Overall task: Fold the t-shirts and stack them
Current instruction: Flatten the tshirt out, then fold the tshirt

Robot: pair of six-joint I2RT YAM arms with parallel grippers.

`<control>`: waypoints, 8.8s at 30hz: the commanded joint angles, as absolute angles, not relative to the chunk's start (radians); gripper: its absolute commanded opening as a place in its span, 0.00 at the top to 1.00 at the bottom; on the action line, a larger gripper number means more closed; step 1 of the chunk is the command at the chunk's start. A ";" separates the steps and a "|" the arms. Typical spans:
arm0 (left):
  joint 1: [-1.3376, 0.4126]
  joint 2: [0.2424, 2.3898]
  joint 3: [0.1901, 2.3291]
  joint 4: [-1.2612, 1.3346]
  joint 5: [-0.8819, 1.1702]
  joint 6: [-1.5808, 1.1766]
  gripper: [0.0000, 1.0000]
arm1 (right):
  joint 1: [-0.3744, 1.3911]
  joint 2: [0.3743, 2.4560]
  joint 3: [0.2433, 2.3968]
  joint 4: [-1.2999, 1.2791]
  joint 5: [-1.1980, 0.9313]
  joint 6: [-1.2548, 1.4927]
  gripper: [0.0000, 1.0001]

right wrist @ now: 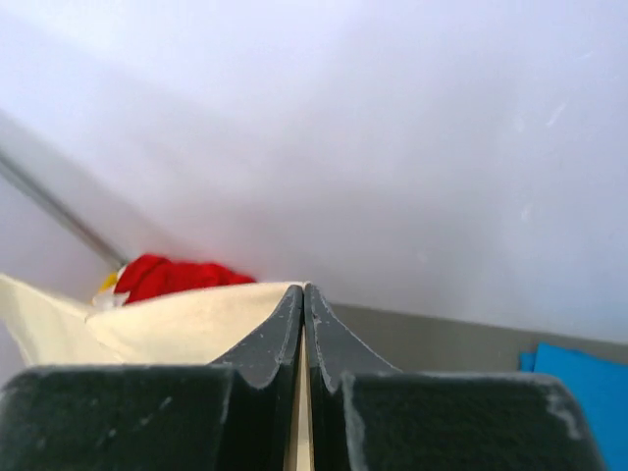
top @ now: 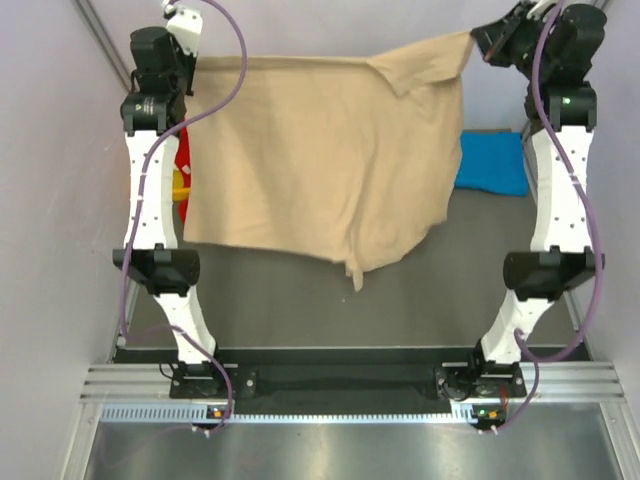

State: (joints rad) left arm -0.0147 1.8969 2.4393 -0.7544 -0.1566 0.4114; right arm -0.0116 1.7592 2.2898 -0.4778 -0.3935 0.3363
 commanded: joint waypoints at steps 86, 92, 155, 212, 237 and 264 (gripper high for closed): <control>-0.101 1.273 0.732 -0.532 0.103 0.883 0.23 | -0.066 1.245 0.600 -0.261 -0.267 0.431 0.39; -0.112 1.311 0.652 -0.390 0.074 0.950 0.15 | -0.066 1.288 0.568 -0.203 -0.247 0.442 0.52; -0.025 1.799 1.238 -0.522 -0.084 0.330 0.41 | 0.166 1.855 1.644 -0.610 -0.078 0.012 0.41; 0.095 1.749 1.198 -0.500 0.201 0.374 1.00 | 0.156 2.246 2.028 -0.888 -0.118 -0.247 0.37; 0.095 1.588 1.281 -0.514 0.256 0.379 1.00 | 0.068 1.785 1.582 -0.660 -0.151 -0.085 1.00; 0.144 1.316 1.024 -1.086 0.615 1.012 0.62 | 0.035 1.174 0.696 -0.455 -0.152 0.308 0.59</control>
